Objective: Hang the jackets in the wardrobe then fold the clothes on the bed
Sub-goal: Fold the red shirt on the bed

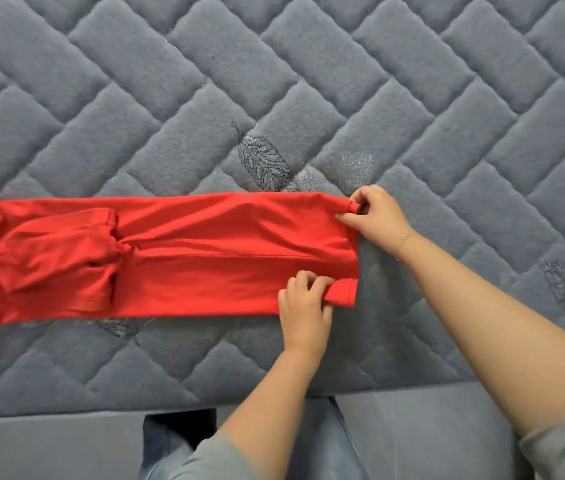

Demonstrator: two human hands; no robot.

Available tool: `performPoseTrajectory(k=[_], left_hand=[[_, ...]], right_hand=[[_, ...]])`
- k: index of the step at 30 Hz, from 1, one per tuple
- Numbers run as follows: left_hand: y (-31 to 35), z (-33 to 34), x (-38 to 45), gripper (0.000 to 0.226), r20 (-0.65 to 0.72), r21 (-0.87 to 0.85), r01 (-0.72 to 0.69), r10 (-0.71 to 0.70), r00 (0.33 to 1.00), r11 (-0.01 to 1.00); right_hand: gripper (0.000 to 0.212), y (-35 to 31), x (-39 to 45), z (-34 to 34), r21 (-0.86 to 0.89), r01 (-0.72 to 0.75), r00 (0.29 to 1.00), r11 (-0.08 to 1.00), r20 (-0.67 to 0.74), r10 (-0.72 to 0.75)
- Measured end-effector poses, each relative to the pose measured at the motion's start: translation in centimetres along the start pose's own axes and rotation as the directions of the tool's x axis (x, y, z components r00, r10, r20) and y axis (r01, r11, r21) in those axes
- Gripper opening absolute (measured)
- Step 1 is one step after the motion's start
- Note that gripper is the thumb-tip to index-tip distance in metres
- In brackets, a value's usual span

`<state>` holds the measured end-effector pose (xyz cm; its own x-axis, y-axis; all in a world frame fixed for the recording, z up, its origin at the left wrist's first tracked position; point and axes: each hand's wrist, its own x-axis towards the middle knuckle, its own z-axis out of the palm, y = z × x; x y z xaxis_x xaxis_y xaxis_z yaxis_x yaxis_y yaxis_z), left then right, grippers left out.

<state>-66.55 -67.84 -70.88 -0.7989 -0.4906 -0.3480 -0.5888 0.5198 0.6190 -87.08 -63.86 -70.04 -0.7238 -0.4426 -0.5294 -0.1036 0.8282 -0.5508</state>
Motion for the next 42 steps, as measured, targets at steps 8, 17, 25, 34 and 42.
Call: performPoseTrajectory(k=[8, 17, 25, 34, 42], left_hand=[[-2.3, -6.5, -2.3, 0.017, -0.091, -0.711, 0.228, -0.408, 0.908, 0.665], [-10.6, -18.2, -5.0, 0.010, -0.162, -0.887, 0.136, -0.573, 0.803, 0.442], [-23.1, -28.8, -5.3, 0.018, -0.225, -0.969, -0.105, -0.625, 0.747, 0.224], [-33.9, -30.2, -3.5, 0.011, 0.112, -0.993, 0.096, -0.736, 0.668, -0.065], [-34.9, -29.9, -5.2, 0.015, 0.017, -0.974, 0.199, -0.839, 0.543, 0.109]], right_hand=[[0.026, -8.8, -1.0, -0.3, 0.205, 0.030, 0.999, 0.978, 0.009, -0.033], [0.045, -26.6, -1.0, 5.6, 0.345, -0.036, 0.799, 0.938, 0.573, -0.180], [0.041, -41.9, -0.4, 18.2, 0.118, 0.239, 0.661, 0.964, 0.707, -0.251], [0.031, -43.5, 1.8, 30.9, 0.010, 0.259, 0.831, 0.966, 0.507, -0.228], [0.043, -44.6, 1.3, 32.4, 0.136, 0.245, 0.834, 0.960, 0.475, -0.280]])
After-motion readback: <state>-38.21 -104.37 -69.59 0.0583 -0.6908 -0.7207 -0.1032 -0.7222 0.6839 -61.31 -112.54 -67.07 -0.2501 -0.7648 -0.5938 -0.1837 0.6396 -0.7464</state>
